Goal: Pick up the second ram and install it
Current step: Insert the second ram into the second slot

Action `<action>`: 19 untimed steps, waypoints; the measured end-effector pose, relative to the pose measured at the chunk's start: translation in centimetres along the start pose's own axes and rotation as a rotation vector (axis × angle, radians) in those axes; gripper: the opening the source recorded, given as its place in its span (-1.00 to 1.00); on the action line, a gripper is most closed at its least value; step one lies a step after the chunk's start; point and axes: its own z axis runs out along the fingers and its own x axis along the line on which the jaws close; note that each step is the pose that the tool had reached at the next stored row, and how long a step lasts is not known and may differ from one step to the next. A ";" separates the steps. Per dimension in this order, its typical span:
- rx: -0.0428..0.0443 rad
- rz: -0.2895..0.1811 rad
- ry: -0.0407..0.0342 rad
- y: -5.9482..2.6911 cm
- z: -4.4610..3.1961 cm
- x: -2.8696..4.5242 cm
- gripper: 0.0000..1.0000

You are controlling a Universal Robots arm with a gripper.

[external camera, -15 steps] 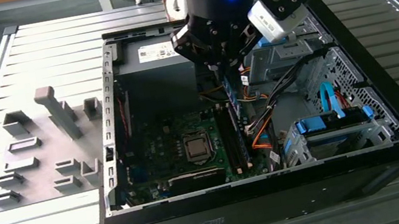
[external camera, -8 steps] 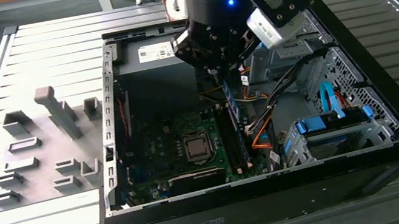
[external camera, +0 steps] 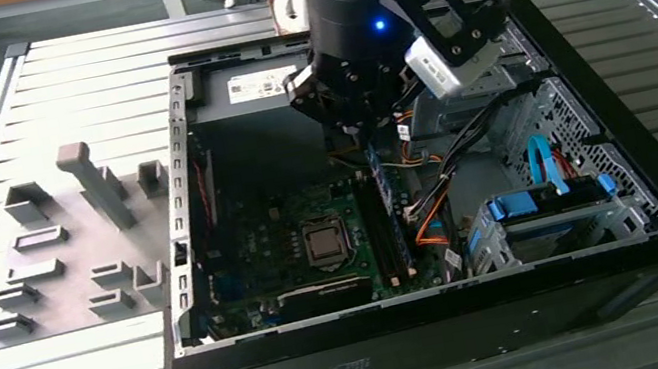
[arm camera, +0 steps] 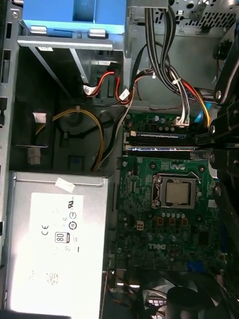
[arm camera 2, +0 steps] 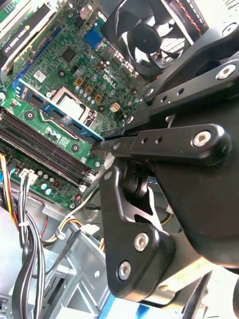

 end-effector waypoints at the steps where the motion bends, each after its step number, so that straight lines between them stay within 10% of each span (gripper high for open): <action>1: -0.0002 0.002 0.0041 -0.04 0.08 0.01 -0.73; 19: 0.0007 0.046 0.0092 -0.77 2.98 0.13 -0.73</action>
